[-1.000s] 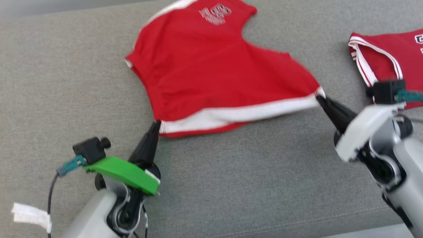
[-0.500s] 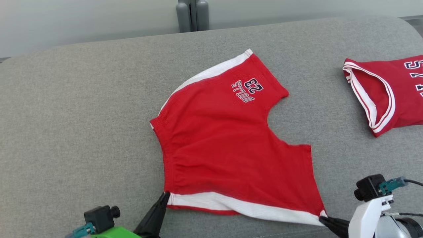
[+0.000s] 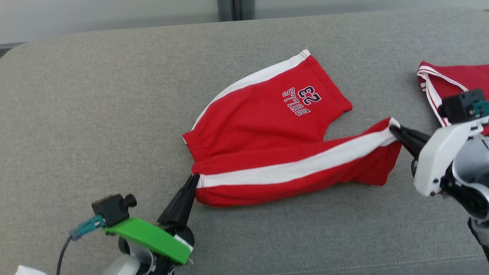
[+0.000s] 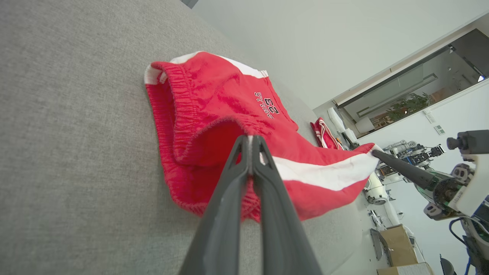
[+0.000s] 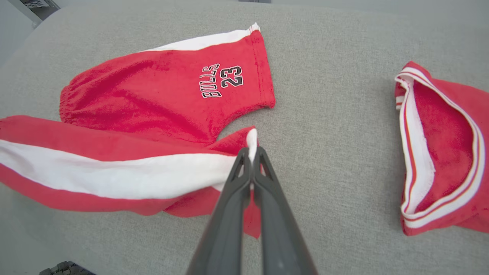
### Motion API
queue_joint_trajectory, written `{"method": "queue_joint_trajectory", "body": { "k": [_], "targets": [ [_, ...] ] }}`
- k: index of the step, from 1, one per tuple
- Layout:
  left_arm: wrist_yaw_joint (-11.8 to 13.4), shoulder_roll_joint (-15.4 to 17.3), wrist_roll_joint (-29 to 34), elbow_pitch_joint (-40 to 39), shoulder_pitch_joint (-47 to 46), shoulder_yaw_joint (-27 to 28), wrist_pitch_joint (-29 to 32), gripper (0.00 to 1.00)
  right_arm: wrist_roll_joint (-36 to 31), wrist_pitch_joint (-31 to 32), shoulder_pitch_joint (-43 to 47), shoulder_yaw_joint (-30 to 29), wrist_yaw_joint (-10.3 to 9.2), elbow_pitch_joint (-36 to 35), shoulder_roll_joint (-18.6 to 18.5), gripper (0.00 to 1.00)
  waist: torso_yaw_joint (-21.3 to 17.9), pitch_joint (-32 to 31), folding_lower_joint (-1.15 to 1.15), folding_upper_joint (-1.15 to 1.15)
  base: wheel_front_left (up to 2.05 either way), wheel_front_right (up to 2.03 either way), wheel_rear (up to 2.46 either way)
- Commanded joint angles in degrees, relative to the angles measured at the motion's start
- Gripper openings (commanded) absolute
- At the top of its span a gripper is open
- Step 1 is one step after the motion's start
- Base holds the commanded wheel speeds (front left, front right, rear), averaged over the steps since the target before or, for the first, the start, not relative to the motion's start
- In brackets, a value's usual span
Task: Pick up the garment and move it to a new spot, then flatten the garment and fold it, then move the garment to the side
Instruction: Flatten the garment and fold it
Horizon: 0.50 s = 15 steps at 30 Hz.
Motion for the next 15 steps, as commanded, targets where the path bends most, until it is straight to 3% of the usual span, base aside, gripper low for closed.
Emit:
{"method": "queue_joint_trajectory", "body": {
  "k": [1,8,15],
  "targets": [
    [0.5,-0.8,-0.1,0.8,-2.7,0.7,0.3,0.00,0.2,-1.6,-3.8,1.1,0.03,2.2,-0.3,0.00,2.2,2.3,0.00,0.00,0.00,0.00,0.00],
    [1.8,-6.2,1.3,7.8,-14.2,1.8,0.8,0.00,-1.1,-9.0,-21.7,7.1,0.03,17.4,-1.2,0.00,6.5,8.5,0.00,0.00,0.00,0.00,0.00],
    [2.5,-12.1,2.0,15.3,-21.8,3.4,-0.8,0.00,-3.8,-17.4,-34.2,11.6,0.02,30.2,-1.3,0.00,10.0,13.2,0.00,0.00,0.00,0.00,0.00]
  ]
}}
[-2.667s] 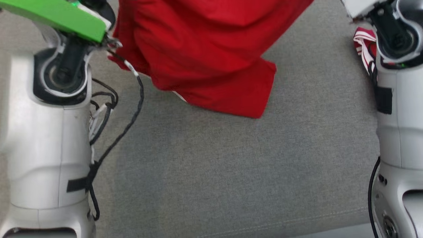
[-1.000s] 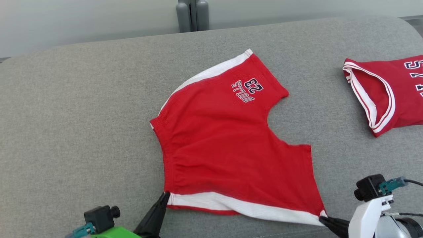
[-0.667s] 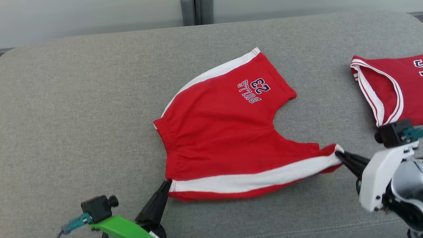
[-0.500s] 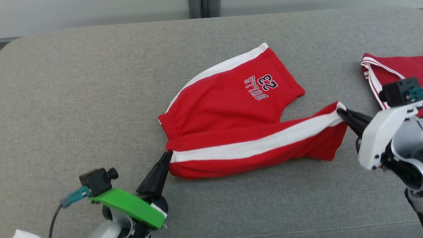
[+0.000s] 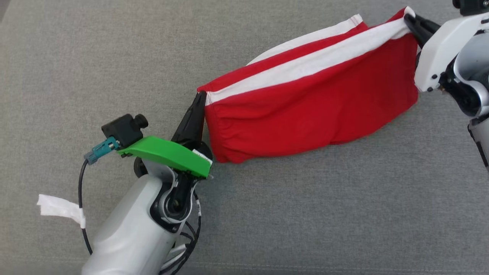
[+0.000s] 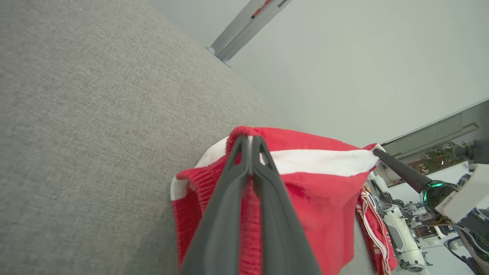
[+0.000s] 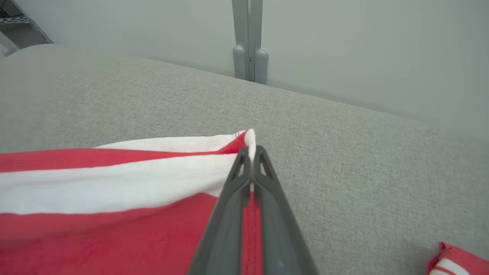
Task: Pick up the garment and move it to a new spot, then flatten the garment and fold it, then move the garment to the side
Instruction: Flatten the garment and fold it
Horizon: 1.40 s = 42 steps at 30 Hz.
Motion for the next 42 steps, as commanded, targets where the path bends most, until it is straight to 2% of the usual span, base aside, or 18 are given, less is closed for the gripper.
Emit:
{"method": "queue_joint_trajectory", "body": {
  "k": [1,8,9,10,11,16,23,25,29,30,34,38,42],
  "targets": [
    [0.0,-1.0,0.8,1.2,-1.6,0.7,-0.6,0.00,-0.7,-2.0,-2.1,0.2,0.01,1.9,0.0,0.00,3.9,4.2,0.00,0.00,0.00,0.00,0.00],
    [-0.6,-4.7,1.4,7.9,-6.0,1.0,-1.3,0.00,-1.3,-7.6,-8.3,3.0,0.01,12.6,1.6,0.00,6.2,5.8,0.00,0.00,0.00,0.00,0.00],
    [-1.2,-5.0,1.7,8.7,-6.6,1.0,-1.6,0.20,-1.1,-8.2,-9.1,3.4,0.01,14.0,1.8,0.00,6.3,5.9,0.00,0.00,0.00,0.00,0.00],
    [-1.6,-5.2,1.9,9.2,-6.9,0.9,-1.7,0.47,-0.9,-8.6,-9.6,3.6,0.01,15.1,2.0,0.44,6.4,5.9,0.00,0.00,0.00,0.00,0.00],
    [-2.0,-5.5,2.0,10.0,-7.2,1.0,-1.8,1.00,-0.7,-9.0,-10.0,3.9,0.02,16.2,2.3,1.00,6.5,5.8,0.00,0.00,0.00,0.00,0.00],
    [-3.6,-6.2,3.5,12.4,-7.8,0.8,-2.1,1.00,1.3,-9.9,-11.0,6.1,0.02,19.2,2.9,1.00,5.8,4.6,0.00,0.00,0.00,0.00,0.00],
    [-5.0,-4.3,8.7,11.8,-4.4,3.7,-2.2,1.00,5.7,-4.1,-8.8,7.5,0.02,20.8,1.3,1.00,3.9,0.9,0.00,0.00,0.00,0.00,0.00],
    [-5.0,-3.4,11.9,10.1,-2.8,5.6,-2.2,1.00,6.8,-2.5,-8.2,7.2,0.02,20.3,0.7,1.00,3.5,0.0,0.00,0.00,0.00,0.00,0.00],
    [-3.0,-2.7,20.6,4.8,2.4,13.0,-2.2,1.00,9.2,0.1,-5.9,5.1,0.02,20.0,0.3,1.00,3.3,-1.5,0.00,0.00,0.00,0.00,0.00],
    [-2.3,-2.2,24.9,2.7,3.6,15.1,-2.2,1.00,10.5,1.2,-5.1,4.0,0.02,20.2,0.8,1.00,3.4,-1.8,0.00,0.00,0.00,0.00,0.00],
    [-0.5,-3.3,38.2,-3.5,9.4,21.4,-2.2,1.00,10.7,3.4,-3.7,1.5,0.02,20.8,1.2,1.00,4.0,-1.9,0.00,0.00,0.00,0.00,0.00],
    [-1.1,-4.5,47.4,-6.4,13.5,24.7,-2.2,1.00,9.2,3.2,-3.5,-1.3,0.03,22.6,2.8,1.00,5.0,-1.3,0.00,0.00,0.00,0.00,0.00],
    [-2.7,-5.9,49.7,-6.4,15.8,27.5,-2.2,1.00,6.6,2.8,-4.4,-3.9,0.03,25.2,4.0,1.00,6.5,-0.6,0.00,0.00,0.00,0.00,0.00]
  ]
}}
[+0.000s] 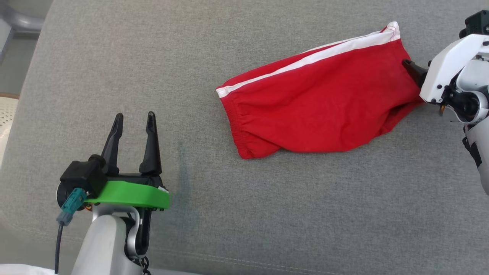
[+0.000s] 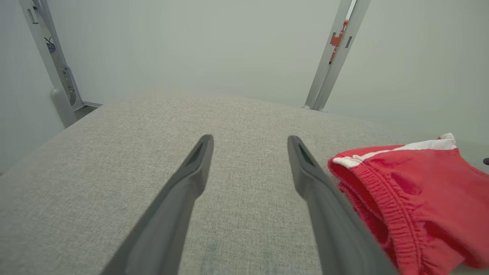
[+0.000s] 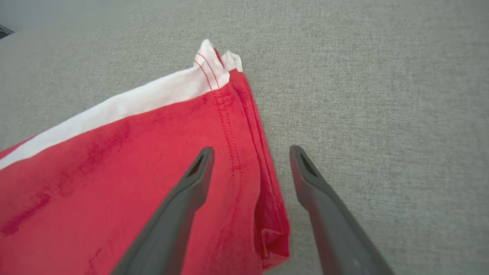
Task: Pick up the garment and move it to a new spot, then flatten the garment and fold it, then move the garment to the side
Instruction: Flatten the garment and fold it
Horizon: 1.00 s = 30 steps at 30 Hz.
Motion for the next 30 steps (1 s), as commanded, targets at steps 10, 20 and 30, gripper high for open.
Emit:
{"method": "queue_joint_trajectory", "body": {
  "k": [10,20,30],
  "targets": [
    [-2.5,-1.1,3.0,-1.6,4.1,4.3,-0.1,1.00,-9.1,-1.2,-2.3,-6.1,0.03,8.0,1.7,1.00,4.0,2.1,0.00,0.00,0.00,0.00,0.00],
    [-2.7,-1.2,1.0,-2.4,4.9,5.8,-0.1,1.00,-13.0,2.2,1.3,-4.5,0.23,10.0,6.3,0.00,3.6,2.0,0.00,0.00,0.00,0.00,0.00],
    [-2.5,-1.1,2.9,-1.4,5.4,5.3,-0.1,1.00,-17.8,-5.6,3.8,-10.7,-0.10,6.2,3.5,0.00,-0.7,-1.1,0.00,0.00,0.00,0.00,0.00]
  ]
}}
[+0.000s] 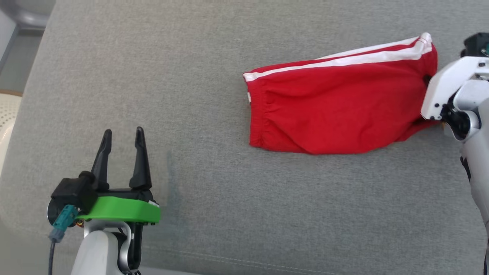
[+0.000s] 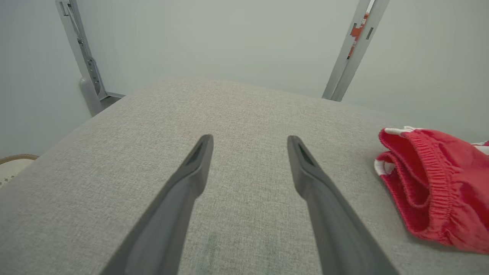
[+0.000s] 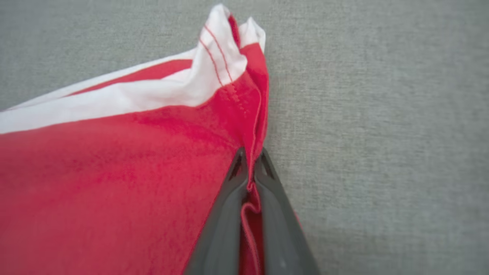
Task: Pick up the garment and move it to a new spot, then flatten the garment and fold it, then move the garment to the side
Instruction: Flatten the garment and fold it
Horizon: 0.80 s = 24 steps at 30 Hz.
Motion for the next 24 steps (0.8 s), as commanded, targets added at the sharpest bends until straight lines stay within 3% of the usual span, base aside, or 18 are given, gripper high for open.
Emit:
{"method": "queue_joint_trajectory", "body": {
  "k": [1,8,14,19,24],
  "targets": [
    [0.0,0.1,0.7,0.0,1.2,-0.1,-0.1,1.00,-1.1,-0.6,1.9,-0.9,-0.23,-0.6,-0.6,0.00,-2.1,-1.8,0.00,0.00,0.00,0.00,0.00],
    [0.3,0.1,-0.5,0.8,2.3,-1.1,-0.1,1.00,-5.8,-1.5,7.0,-6.7,-0.18,-9.7,-2.4,0.00,-5.7,-4.4,0.00,0.00,0.00,0.00,0.00],
    [0.3,0.1,0.4,1.3,2.6,-1.9,-0.1,1.00,-12.2,3.0,12.2,-13.8,-0.17,-20.5,-2.4,0.00,-7.3,-6.0,0.00,0.00,0.00,0.00,0.00],
    [0.4,0.1,0.2,2.0,2.2,-2.7,-0.1,1.00,-15.2,8.7,16.4,-17.6,-0.15,-30.9,2.7,0.00,-7.7,-7.0,0.00,0.00,0.00,0.00,0.00],
    [0.3,0.1,-0.2,2.7,1.9,-3.0,-0.1,1.00,-13.4,12.2,18.2,-15.2,-0.13,-37.4,8.8,0.00,-7.6,-7.6,0.00,0.00,0.00,0.00,0.00]
  ]
}}
